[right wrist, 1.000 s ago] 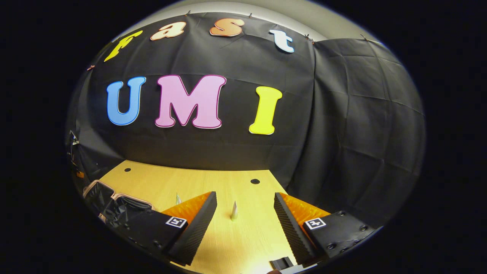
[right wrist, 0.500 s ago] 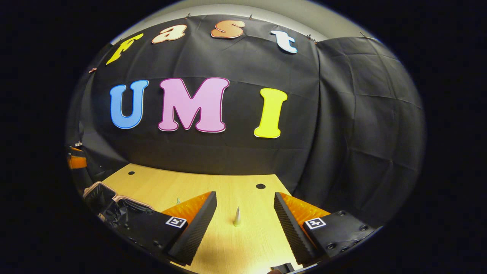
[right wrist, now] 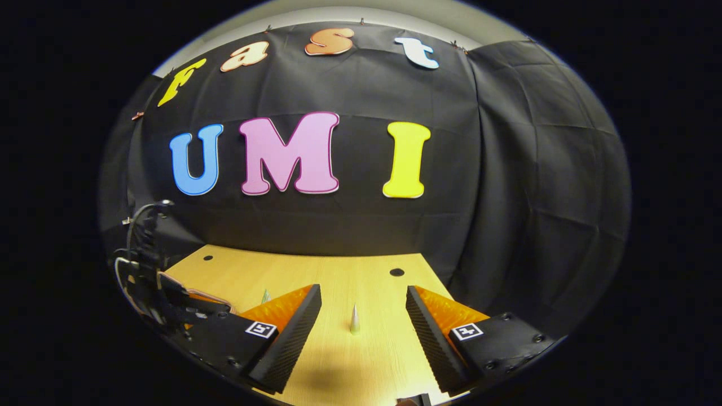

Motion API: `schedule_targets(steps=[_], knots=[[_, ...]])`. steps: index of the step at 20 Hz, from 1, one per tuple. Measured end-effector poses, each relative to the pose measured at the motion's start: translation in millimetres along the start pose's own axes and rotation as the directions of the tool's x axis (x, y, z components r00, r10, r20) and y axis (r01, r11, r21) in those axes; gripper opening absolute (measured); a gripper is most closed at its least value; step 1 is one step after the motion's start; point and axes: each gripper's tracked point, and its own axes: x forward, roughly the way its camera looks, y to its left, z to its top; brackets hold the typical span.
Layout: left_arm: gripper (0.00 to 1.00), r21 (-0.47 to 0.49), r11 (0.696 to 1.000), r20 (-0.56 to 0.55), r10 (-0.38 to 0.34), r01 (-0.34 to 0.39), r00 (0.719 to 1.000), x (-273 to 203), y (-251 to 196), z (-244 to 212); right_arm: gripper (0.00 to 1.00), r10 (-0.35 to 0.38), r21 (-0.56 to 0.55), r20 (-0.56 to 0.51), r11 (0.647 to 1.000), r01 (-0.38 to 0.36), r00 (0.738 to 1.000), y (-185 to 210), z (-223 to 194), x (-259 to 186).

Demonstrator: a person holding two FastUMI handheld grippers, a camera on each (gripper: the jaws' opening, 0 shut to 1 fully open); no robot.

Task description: First open the suitcase, pack the skin care products into it, and then close the suitcase.

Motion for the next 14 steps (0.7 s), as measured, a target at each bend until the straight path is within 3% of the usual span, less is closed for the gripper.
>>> schedule_targets(steps=[3, 10, 14], knots=[[0.96, -0.063, 0.995, -0.076, 0.078, -0.082, 0.994, 41.5, 11.4, -8.0, 0.96, -0.001, 0.009, -0.036, 1.0, 0.001, 0.999, -26.0, -18.7, 4.0], [0.96, -0.022, 0.968, -0.168, 0.242, -0.249, 0.956, 129.9, 31.4, -13.3, 0.96, 0.001, 0.009, -0.124, 1.0, 0.0, 0.992, -80.4, -53.5, 26.9], [0.96, 0.008, 0.958, -0.17, 0.282, -0.285, 0.944, 167.6, 41.5, -9.6, 0.96, 0.014, 0.008, -0.166, 1.0, -0.013, 0.986, -92.0, -69.9, 41.6]])
